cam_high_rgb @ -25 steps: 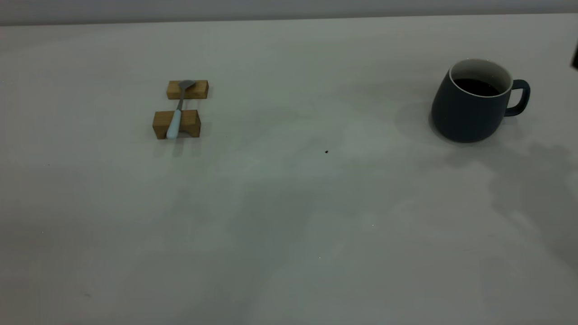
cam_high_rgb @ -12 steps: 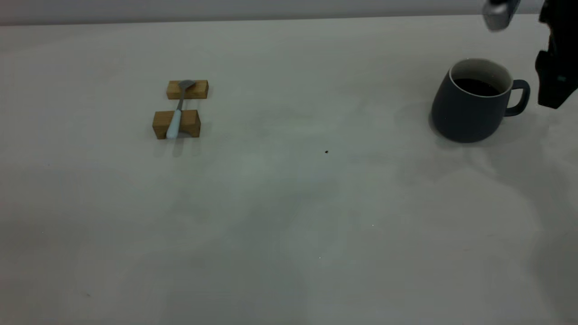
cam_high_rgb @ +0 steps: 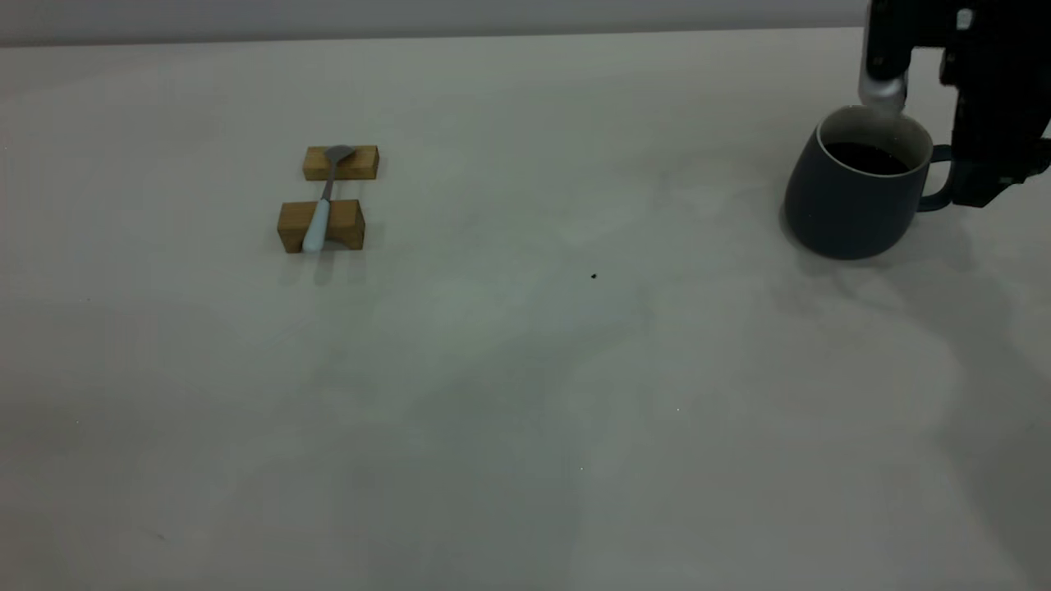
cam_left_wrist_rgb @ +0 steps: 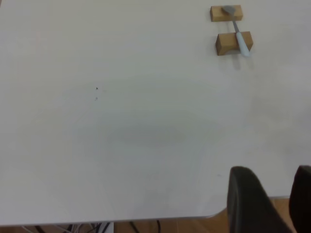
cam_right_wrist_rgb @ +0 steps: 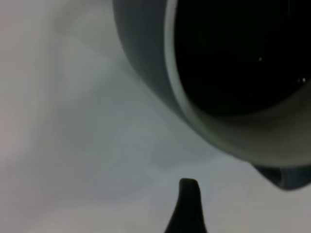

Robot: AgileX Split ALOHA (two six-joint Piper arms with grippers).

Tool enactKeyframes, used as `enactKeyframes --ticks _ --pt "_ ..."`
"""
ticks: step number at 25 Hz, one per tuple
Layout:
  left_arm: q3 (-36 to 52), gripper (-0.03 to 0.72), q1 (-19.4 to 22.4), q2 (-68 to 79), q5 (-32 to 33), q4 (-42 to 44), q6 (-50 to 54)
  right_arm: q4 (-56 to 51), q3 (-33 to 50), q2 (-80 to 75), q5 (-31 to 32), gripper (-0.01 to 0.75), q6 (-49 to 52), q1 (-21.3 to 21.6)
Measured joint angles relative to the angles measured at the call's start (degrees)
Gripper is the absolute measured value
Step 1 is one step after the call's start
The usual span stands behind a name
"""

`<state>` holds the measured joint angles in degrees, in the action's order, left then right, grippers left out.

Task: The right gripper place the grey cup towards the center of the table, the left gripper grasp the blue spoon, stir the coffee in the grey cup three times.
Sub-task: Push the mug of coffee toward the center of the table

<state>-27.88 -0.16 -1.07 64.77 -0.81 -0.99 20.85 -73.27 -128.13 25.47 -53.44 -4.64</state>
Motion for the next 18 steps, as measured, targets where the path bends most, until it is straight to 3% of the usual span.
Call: enactKeyframes --ticks 9,18 --pt "0.0 0.293 0.0 0.0 0.0 0.0 0.0 2.1 0.0 -1.4 -5.1 0.690 -2.3 -0.6" --pt "0.0 0.293 0.0 0.0 0.0 0.0 0.0 -0.3 0.0 -1.4 -5.1 0.654 -2.6 -5.4"
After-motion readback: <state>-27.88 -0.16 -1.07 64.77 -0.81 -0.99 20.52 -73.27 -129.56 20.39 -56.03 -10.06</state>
